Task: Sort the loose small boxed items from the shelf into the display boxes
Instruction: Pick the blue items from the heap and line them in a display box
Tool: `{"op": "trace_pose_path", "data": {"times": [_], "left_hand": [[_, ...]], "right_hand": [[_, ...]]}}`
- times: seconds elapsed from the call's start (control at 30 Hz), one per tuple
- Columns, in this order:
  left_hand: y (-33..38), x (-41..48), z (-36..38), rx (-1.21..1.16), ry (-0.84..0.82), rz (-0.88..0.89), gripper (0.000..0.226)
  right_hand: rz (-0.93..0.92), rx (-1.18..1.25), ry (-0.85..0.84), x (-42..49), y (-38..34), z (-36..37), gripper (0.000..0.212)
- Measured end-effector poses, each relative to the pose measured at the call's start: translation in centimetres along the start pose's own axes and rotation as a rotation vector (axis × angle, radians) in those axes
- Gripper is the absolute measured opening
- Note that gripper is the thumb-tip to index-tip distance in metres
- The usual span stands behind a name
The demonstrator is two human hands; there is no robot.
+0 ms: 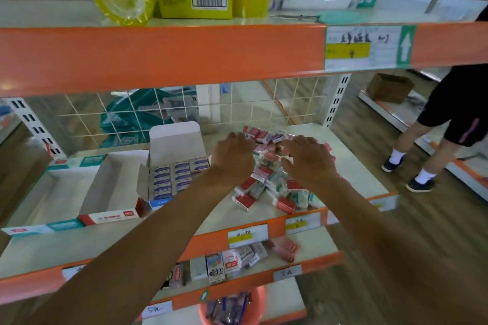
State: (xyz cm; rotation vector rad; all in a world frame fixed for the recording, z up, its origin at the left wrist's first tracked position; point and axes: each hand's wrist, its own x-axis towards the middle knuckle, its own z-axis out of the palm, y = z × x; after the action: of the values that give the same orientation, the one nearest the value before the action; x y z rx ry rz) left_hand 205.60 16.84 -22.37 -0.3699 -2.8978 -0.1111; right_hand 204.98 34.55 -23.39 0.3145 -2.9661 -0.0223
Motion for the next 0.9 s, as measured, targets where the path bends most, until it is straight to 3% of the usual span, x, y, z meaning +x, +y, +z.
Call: {"op": "trace_pose_path", "data": {"times": [0.3, 0.47, 0.9], "left_hand": [[2.1, 3.2, 0.6, 0.063, -0.036, 0.004, 0.036], [2.6, 5.7, 1.7, 0.052, -0.041, -0.01, 0.028], [1.6, 9.5, 6.5, -0.242, -0.055, -0.191, 0.021]], "right_hand": [[-0.006, 0.01, 0.051, 1.4, 2.8, 0.3, 0.04], [-0.052, 0.037, 0.07, 3.6, 3.2, 1.2, 0.037], [-0.172, 0.057, -0.134, 7.8, 3.3, 3.2, 0.041]]}}
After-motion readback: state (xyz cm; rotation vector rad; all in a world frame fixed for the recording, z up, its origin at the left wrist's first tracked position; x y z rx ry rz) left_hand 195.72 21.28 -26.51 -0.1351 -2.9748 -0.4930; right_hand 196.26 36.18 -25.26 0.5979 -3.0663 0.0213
